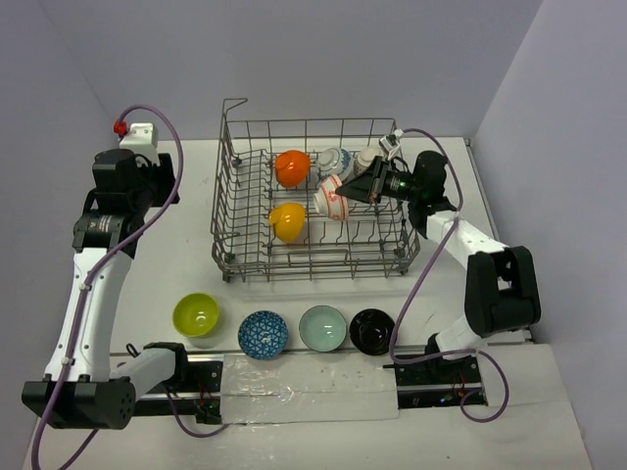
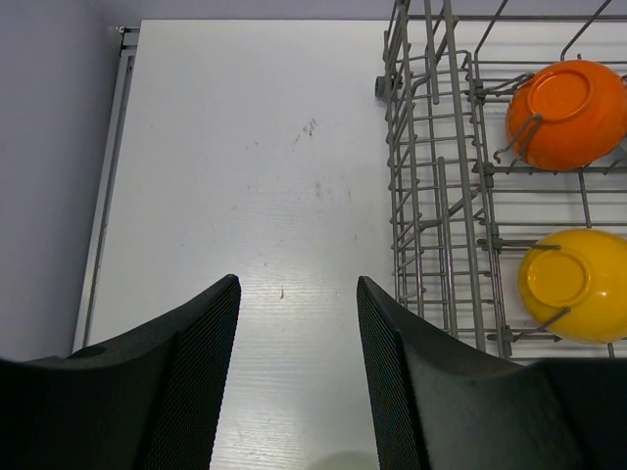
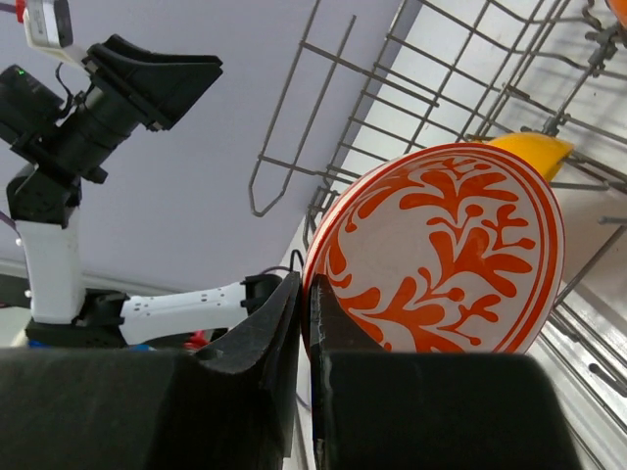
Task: Load the bowls into the dish rack
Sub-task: Insert the bowl into the dish rack.
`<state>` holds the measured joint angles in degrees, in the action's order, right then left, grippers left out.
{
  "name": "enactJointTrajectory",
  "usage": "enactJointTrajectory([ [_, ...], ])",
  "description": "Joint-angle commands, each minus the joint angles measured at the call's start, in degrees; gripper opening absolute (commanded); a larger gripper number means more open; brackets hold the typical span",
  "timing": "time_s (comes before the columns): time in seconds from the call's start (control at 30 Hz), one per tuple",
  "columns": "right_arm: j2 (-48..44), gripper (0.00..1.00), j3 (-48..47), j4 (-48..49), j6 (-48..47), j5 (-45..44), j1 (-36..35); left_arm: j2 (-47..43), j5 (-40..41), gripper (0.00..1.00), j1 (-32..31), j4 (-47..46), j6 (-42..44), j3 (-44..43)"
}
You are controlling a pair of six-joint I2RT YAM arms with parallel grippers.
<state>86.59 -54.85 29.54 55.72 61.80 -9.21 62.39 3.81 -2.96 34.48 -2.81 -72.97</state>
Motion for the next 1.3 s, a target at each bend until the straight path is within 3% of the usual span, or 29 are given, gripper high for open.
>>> enactJointTrajectory([
  [0.0, 0.77, 0.0, 0.26, 14.04, 6.84, 2.97, 0.77, -0.87, -1.79, 0.57, 0.94, -2.22, -1.5, 0.64],
  [0.33, 6.66, 0.0, 0.71, 18.97, 8.35, 3.33, 1.3, -1.22, -3.29, 0.57, 1.99, -2.58, -1.5, 1.78],
  [1.27, 11.06, 0.0, 1.68, 14.85, -2.02, 2.89, 2.53, -2.27, -5.84, 0.58, 2.52, -2.31, -1.67, 2.57],
])
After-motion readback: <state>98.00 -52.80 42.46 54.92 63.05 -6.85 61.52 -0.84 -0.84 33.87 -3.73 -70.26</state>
